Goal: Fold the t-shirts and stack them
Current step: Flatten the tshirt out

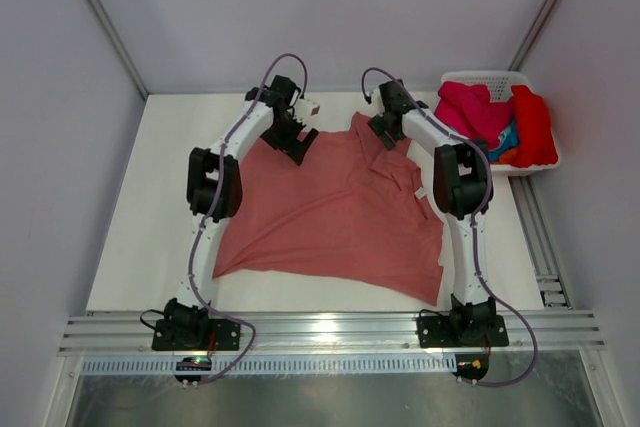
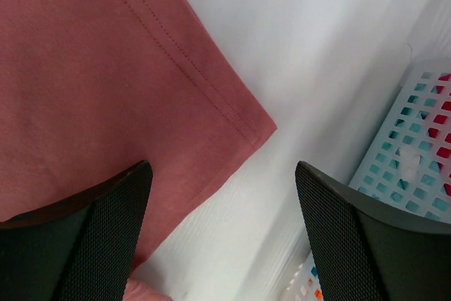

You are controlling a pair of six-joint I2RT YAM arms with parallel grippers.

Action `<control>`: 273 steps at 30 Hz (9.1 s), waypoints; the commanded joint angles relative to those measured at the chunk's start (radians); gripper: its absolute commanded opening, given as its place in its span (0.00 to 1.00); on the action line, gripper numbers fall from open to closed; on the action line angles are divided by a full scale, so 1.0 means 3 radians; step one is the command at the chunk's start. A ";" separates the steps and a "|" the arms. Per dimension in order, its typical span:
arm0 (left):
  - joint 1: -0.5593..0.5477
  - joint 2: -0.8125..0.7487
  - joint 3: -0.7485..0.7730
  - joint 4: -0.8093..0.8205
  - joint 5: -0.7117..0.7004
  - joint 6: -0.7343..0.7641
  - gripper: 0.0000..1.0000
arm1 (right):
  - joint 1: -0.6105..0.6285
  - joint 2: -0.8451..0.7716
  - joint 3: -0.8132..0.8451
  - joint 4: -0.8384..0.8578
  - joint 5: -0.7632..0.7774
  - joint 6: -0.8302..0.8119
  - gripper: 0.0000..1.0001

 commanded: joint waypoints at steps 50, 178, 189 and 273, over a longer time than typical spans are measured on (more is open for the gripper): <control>0.0260 -0.0366 0.0536 0.0901 -0.1510 -0.0577 0.99 | -0.0119 -0.0080 0.1184 0.0933 0.1225 -0.0267 0.99; 0.1145 -0.0228 -0.0349 -0.0342 0.0535 -0.0485 0.00 | -0.0001 -0.1190 -0.1388 -0.0374 -0.0377 0.0094 0.91; 0.1191 -0.0228 0.0060 -0.0234 0.0253 -0.0445 0.00 | -0.0001 -0.1824 -0.1961 -0.0502 -0.0531 -0.0049 0.90; 0.1559 -0.1138 -0.2287 -0.1256 0.1255 0.0348 0.11 | -0.0175 -0.2336 -0.2902 -0.1371 -0.1390 -0.0023 0.08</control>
